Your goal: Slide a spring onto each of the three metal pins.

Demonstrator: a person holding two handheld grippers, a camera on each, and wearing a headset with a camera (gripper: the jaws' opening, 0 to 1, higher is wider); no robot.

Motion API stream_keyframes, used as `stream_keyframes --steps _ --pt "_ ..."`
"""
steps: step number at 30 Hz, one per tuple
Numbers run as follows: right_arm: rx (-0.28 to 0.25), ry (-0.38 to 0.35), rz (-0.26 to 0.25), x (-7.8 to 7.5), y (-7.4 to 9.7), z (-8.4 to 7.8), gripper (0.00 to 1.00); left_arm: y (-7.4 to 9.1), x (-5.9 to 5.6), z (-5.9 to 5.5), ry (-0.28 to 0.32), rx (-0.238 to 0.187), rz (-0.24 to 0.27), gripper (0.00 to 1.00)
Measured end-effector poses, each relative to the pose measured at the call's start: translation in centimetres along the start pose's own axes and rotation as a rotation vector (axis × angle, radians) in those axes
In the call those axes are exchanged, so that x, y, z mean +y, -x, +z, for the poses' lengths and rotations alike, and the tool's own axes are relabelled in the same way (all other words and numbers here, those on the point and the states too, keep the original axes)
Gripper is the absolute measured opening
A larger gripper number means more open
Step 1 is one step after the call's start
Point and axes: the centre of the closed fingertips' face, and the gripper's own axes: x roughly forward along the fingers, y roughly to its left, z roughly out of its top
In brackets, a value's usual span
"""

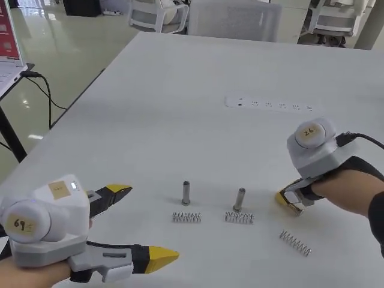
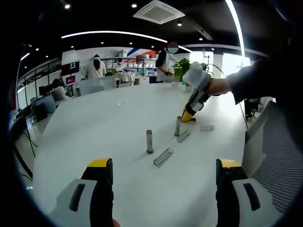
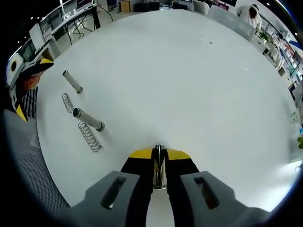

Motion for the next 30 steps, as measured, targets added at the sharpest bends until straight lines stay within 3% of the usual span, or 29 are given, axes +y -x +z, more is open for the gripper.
stream_keyframes --steps 8,13,30 --pt "-0.025 -0.021 -0.014 -0.3 0.4 -0.2 0.10 0.2 0.2 0.4 -0.008 -0.005 0.004 0.89" --pt "-0.074 -0.057 -0.007 -0.3 1.8 0.2 0.10 0.3 0.3 0.6 -0.013 -0.006 0.006 0.89" --pt "-0.168 -0.062 -0.028 0.3 4.8 -0.3 0.10 0.0 -0.2 1.0 -0.030 -0.011 -0.010 0.89"
